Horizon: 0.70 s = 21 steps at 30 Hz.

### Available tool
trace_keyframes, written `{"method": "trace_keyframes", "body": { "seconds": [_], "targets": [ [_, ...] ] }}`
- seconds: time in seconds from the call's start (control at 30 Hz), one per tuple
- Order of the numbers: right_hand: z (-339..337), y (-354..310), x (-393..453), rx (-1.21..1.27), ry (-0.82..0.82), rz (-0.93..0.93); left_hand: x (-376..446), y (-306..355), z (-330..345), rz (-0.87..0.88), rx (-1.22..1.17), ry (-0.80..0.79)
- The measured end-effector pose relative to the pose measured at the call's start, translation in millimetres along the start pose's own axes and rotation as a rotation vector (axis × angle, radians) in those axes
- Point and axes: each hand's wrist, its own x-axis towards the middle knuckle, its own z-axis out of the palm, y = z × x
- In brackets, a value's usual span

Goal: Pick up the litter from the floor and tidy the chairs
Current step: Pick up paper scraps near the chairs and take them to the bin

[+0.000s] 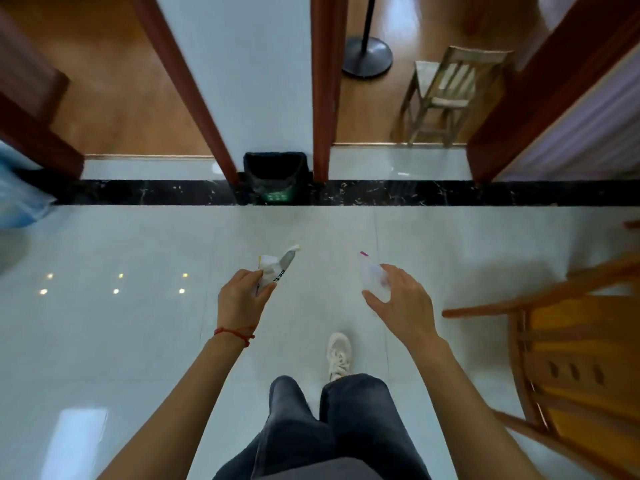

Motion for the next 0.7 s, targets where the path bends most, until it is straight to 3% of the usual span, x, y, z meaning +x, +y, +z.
{"method": "trace_keyframes", "body": {
  "seconds": [0.33,0.7],
  "targets": [
    [-7,-22,142,0.009,-0.094,-0.084,107,12,-7,-0.051,0.029,0.123],
    [34,-82,308,-0.019,-0.112,-0.038,288,-47,-14,-0.068,-0.010,0.096]
  ]
}}
